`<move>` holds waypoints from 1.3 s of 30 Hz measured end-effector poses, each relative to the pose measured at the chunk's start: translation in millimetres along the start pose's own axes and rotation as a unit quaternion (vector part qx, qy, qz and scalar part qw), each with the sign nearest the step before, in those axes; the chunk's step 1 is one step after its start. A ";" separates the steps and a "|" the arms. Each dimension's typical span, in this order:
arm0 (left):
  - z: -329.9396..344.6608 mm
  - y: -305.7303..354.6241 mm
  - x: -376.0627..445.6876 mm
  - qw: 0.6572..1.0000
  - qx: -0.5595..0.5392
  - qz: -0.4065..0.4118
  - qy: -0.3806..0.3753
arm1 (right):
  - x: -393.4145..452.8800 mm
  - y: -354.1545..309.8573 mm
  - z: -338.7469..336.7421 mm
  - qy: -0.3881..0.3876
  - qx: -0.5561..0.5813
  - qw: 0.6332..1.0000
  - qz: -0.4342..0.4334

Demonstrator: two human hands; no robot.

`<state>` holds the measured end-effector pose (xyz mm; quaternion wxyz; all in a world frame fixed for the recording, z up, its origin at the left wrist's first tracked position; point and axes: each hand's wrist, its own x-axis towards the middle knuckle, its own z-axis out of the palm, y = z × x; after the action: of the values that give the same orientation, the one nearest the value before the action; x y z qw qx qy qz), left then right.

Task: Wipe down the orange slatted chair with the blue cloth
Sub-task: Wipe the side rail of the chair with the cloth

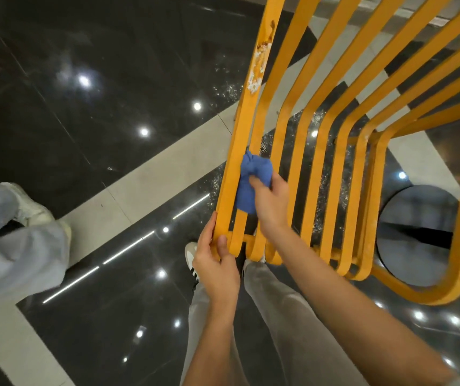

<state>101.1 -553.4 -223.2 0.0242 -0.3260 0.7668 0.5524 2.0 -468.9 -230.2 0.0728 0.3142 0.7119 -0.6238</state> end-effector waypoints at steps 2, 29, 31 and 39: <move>0.7 -1.8 -0.9 1.000 -0.004 0.000 0.000 | 41.5 -23.6 5.8 0.033 0.032 0.998 0.046; 1.3 -17.0 -1.9 0.998 -0.035 0.005 0.049 | 46.6 -47.5 -21.0 -0.208 -0.531 0.670 -0.475; 0.4 -15.0 -3.7 0.997 -0.055 -0.001 0.054 | 60.2 -79.2 -4.7 -0.185 -0.604 0.647 -0.426; 1.7 -9.6 -5.0 0.994 -0.067 -0.018 0.079 | 2.7 -90.4 34.5 -0.528 -0.609 0.473 -0.355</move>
<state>109.5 -551.2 -229.8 -0.0480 -0.3835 0.7214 0.5747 -58.8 -502.3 -162.7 0.3805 -0.4779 0.7900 -0.0531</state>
